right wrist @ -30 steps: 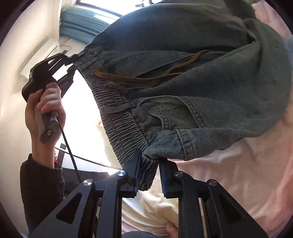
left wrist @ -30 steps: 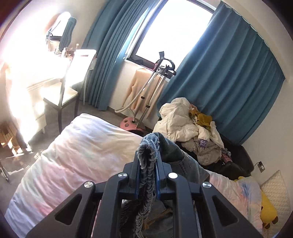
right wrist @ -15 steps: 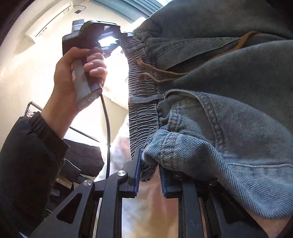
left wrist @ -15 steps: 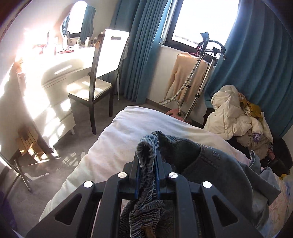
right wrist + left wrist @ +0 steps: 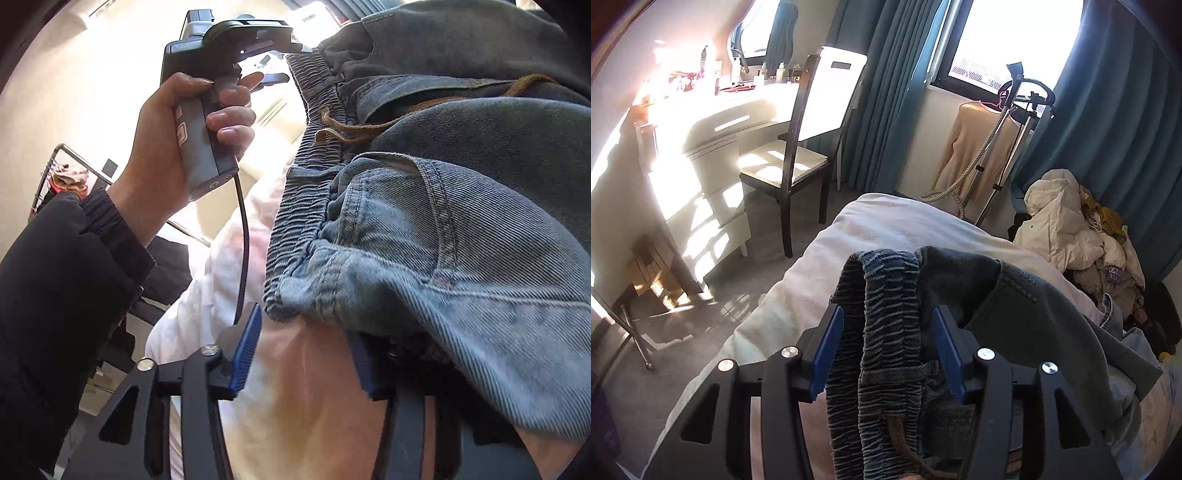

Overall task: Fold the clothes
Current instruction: 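Lift both cuffs and lay the jeans flat across the bed, then open both grippers and release the jeans onto the bed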

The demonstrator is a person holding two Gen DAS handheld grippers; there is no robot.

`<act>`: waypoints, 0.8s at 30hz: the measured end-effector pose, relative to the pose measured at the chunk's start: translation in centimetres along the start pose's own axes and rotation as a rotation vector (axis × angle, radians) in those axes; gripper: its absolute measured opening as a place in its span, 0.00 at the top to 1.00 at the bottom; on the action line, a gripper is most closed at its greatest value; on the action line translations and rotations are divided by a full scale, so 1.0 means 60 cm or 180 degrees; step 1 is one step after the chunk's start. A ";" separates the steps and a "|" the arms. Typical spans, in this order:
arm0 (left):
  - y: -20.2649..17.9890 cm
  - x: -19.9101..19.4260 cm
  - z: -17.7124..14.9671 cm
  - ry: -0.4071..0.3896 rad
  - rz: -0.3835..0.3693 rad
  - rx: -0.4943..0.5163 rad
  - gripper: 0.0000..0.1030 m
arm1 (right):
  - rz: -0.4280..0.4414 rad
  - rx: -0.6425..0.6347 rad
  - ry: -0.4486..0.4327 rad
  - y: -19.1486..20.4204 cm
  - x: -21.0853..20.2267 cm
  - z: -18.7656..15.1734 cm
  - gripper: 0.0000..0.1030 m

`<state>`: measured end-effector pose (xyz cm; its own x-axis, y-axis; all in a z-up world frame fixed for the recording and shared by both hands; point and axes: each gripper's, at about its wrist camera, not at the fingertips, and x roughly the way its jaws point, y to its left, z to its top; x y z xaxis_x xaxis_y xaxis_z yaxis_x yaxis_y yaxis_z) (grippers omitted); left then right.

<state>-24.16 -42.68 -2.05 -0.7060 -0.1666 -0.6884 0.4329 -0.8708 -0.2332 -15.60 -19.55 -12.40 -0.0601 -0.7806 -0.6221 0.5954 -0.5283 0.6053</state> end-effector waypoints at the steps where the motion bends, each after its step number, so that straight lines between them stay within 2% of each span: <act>1: -0.002 -0.015 -0.007 0.0002 0.0019 0.0013 0.50 | -0.0090 -0.0049 -0.0019 0.007 -0.013 -0.004 0.39; 4: -0.017 -0.072 -0.030 -0.0048 0.0001 0.0059 0.49 | -0.0291 -0.0155 -0.0104 0.025 -0.062 -0.018 0.35; 7: -0.042 -0.127 -0.056 -0.0066 -0.0016 0.0173 0.49 | -0.0482 -0.0165 -0.0231 0.038 -0.155 -0.079 0.35; 11: -0.093 -0.199 -0.095 -0.0164 -0.0087 0.0306 0.49 | -0.0732 -0.0175 -0.0423 0.060 -0.257 -0.113 0.34; 17: -0.188 -0.285 -0.167 -0.0244 -0.0451 0.0393 0.49 | -0.1066 -0.0133 -0.0673 0.061 -0.371 -0.144 0.34; 24: -0.325 -0.318 -0.280 -0.0093 -0.0866 0.0645 0.49 | -0.1563 -0.0046 -0.0888 0.014 -0.503 -0.204 0.34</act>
<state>-9.69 -14.75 4.10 -0.7973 0.0739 -0.5990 0.1083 -0.9588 -0.2625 -3.49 7.64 0.81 -0.5413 -0.5040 -0.6730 0.4549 -0.8487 0.2698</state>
